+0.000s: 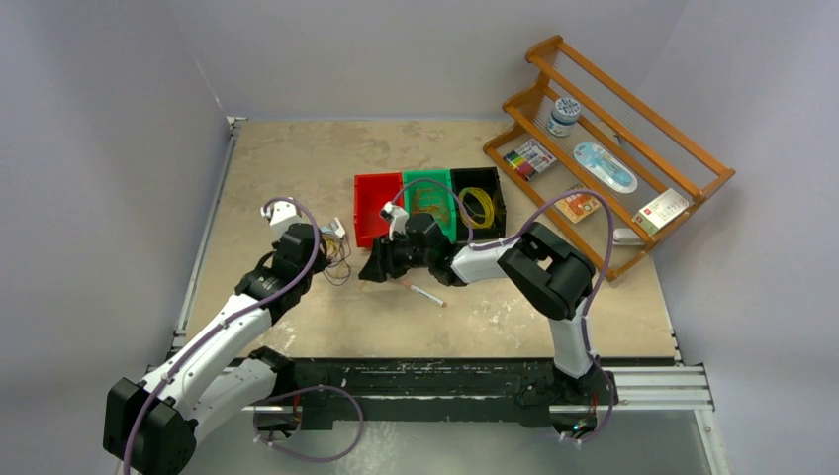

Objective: Untangle the cables

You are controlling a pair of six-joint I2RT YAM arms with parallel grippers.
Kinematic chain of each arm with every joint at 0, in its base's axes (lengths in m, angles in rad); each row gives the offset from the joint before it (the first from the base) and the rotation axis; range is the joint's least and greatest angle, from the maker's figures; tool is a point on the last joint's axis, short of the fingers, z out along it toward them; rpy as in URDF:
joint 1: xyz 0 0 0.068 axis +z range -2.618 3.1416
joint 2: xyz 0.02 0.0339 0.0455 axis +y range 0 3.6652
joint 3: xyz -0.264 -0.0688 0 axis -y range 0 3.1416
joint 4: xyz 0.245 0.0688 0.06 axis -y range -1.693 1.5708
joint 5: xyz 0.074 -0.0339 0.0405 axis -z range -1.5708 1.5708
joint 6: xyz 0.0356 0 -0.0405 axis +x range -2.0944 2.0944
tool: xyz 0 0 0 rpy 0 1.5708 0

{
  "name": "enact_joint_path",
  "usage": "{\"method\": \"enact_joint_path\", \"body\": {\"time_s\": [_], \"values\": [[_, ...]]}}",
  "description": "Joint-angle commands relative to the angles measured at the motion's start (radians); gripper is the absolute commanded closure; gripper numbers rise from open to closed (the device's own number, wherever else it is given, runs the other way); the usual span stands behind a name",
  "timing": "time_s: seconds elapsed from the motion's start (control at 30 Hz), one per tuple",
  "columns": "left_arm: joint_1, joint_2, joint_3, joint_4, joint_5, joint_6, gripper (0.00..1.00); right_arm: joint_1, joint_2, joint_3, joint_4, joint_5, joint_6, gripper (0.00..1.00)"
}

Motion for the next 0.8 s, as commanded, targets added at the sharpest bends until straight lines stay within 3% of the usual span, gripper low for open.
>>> {"method": "enact_joint_path", "body": {"time_s": [0.0,0.43,0.77], "values": [[0.005,-0.018,0.024,0.038,-0.014,-0.008,1.0,0.017,0.008,0.055,0.013,0.025,0.007,0.44],[0.005,-0.022,0.02,0.04,-0.014,-0.008,1.0,0.022,0.069,0.082,0.019,0.073,0.002,0.58],[0.005,-0.039,0.002,0.038,-0.04,-0.013,1.0,0.022,-0.041,-0.019,0.072,0.155,-0.025,1.0]]}}
